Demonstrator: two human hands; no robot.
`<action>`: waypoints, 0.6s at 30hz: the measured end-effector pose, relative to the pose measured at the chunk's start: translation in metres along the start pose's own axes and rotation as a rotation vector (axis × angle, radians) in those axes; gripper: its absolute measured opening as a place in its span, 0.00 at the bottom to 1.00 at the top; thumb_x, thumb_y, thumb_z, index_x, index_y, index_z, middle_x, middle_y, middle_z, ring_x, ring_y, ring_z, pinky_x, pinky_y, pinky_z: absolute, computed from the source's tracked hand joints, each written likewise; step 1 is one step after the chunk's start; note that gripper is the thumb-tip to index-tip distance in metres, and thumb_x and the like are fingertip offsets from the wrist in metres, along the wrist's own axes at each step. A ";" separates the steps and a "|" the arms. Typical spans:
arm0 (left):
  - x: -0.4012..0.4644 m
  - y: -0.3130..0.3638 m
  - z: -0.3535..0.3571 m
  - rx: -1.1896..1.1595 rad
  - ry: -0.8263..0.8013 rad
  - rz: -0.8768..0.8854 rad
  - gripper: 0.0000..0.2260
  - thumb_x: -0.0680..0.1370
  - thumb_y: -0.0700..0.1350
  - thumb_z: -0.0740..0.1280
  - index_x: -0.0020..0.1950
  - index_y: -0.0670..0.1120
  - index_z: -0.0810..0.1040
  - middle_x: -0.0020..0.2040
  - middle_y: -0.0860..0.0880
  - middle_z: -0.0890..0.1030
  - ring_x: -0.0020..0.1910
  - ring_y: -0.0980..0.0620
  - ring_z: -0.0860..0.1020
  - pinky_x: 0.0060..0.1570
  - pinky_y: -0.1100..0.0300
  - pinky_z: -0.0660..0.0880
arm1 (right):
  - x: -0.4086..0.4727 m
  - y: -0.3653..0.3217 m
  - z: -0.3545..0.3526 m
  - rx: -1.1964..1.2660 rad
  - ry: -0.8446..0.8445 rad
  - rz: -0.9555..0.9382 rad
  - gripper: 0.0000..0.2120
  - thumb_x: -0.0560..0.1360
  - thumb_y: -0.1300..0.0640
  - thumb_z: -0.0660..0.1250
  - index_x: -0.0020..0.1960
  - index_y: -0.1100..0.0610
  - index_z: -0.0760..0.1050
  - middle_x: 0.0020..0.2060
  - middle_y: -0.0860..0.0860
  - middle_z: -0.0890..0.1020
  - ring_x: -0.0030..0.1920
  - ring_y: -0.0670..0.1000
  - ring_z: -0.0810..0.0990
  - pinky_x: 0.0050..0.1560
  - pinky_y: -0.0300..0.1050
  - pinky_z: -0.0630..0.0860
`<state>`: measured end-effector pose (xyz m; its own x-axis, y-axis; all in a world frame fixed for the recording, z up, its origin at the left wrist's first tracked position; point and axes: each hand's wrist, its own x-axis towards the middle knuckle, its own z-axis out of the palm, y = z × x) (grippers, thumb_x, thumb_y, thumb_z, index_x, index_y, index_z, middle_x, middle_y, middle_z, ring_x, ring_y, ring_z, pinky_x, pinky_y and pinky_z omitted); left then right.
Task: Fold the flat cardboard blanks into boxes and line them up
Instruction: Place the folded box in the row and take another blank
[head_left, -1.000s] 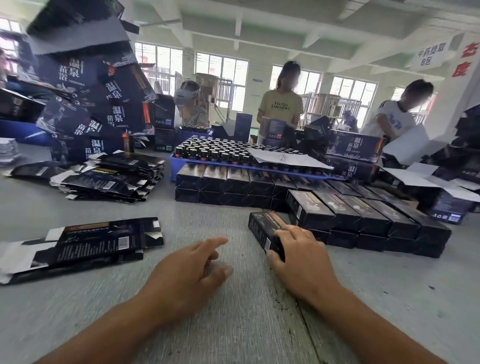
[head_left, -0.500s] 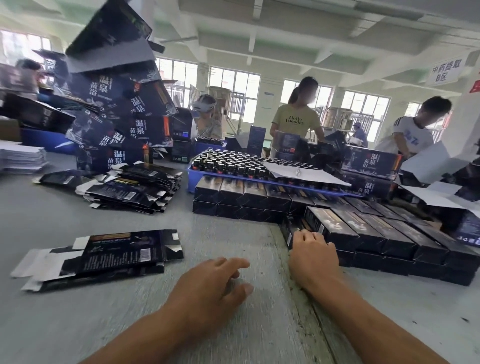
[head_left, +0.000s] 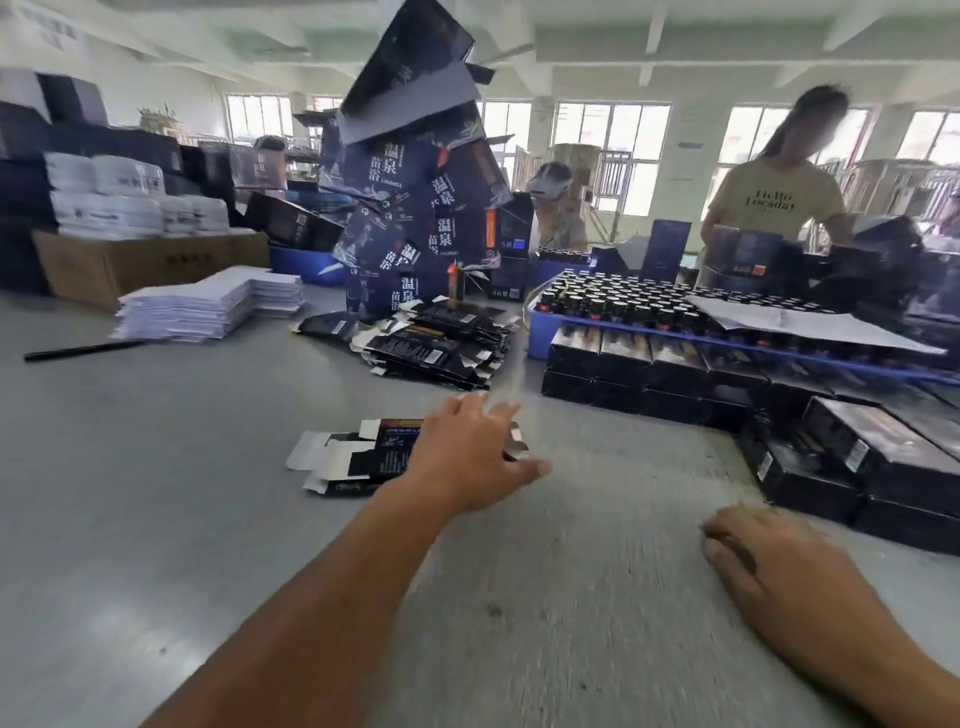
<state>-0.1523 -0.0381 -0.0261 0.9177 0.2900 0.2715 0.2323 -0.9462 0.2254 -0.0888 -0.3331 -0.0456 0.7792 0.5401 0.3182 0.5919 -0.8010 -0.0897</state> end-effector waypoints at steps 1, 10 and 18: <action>0.002 -0.011 0.000 0.011 -0.054 -0.053 0.42 0.73 0.74 0.62 0.81 0.54 0.56 0.81 0.45 0.58 0.79 0.42 0.55 0.76 0.42 0.54 | 0.000 0.002 0.001 -0.003 0.000 -0.006 0.07 0.82 0.46 0.58 0.56 0.42 0.74 0.54 0.38 0.78 0.49 0.42 0.70 0.56 0.45 0.71; 0.001 -0.042 0.005 0.087 -0.288 -0.224 0.45 0.66 0.81 0.56 0.78 0.59 0.60 0.75 0.49 0.67 0.74 0.43 0.62 0.71 0.42 0.60 | -0.003 0.006 -0.002 0.019 -0.029 -0.017 0.13 0.83 0.45 0.55 0.64 0.41 0.73 0.62 0.37 0.75 0.59 0.41 0.71 0.63 0.40 0.67; -0.003 -0.050 -0.010 0.000 -0.307 -0.285 0.37 0.60 0.80 0.66 0.60 0.59 0.68 0.61 0.52 0.73 0.67 0.46 0.66 0.64 0.45 0.62 | -0.004 0.009 0.000 0.063 -0.028 -0.018 0.14 0.83 0.44 0.54 0.65 0.41 0.73 0.64 0.37 0.75 0.59 0.41 0.71 0.65 0.42 0.68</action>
<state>-0.1696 0.0102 -0.0291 0.8703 0.4836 -0.0932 0.4906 -0.8345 0.2508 -0.0863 -0.3424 -0.0472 0.7729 0.5622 0.2942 0.6173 -0.7734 -0.1439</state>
